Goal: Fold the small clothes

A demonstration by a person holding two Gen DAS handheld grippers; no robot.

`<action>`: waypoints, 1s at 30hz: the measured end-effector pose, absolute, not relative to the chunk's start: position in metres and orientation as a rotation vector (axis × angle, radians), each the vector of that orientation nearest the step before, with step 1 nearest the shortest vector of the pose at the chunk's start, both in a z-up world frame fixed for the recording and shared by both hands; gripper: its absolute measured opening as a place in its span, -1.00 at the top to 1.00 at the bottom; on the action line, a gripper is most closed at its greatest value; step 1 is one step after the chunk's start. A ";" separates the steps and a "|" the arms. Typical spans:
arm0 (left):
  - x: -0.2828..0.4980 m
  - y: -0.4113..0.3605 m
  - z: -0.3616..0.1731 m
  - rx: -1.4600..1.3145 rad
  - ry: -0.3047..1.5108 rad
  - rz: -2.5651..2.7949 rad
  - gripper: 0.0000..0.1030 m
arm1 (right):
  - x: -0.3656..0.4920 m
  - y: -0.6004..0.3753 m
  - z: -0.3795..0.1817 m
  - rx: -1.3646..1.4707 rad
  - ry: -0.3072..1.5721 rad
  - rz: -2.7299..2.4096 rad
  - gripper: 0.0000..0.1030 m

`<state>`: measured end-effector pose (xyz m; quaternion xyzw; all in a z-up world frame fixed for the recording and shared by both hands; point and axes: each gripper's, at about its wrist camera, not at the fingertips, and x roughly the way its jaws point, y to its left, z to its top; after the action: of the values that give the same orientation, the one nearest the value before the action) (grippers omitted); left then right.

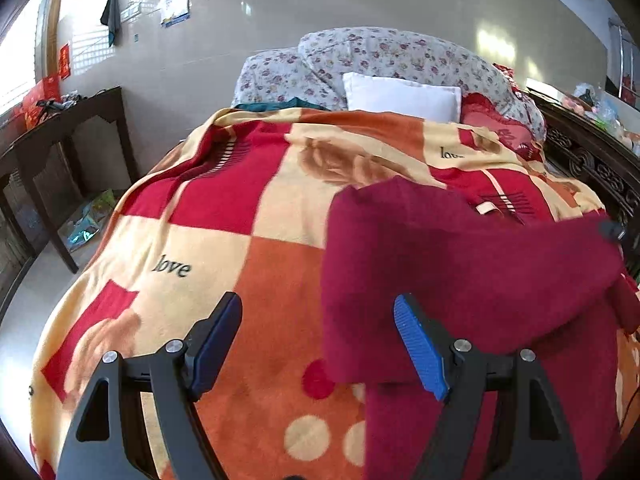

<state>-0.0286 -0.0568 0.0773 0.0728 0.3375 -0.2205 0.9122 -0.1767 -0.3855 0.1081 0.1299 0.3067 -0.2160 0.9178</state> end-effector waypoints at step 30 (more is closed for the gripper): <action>0.001 -0.083 0.016 0.172 0.829 -0.378 -0.52 | -0.050 -0.296 0.031 -0.096 0.860 -0.121 0.11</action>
<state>0.0014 -0.0830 0.0158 0.0829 0.3999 -0.1825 0.8944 -0.0503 -0.2961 0.0306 -0.0464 0.4163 -0.0587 0.9062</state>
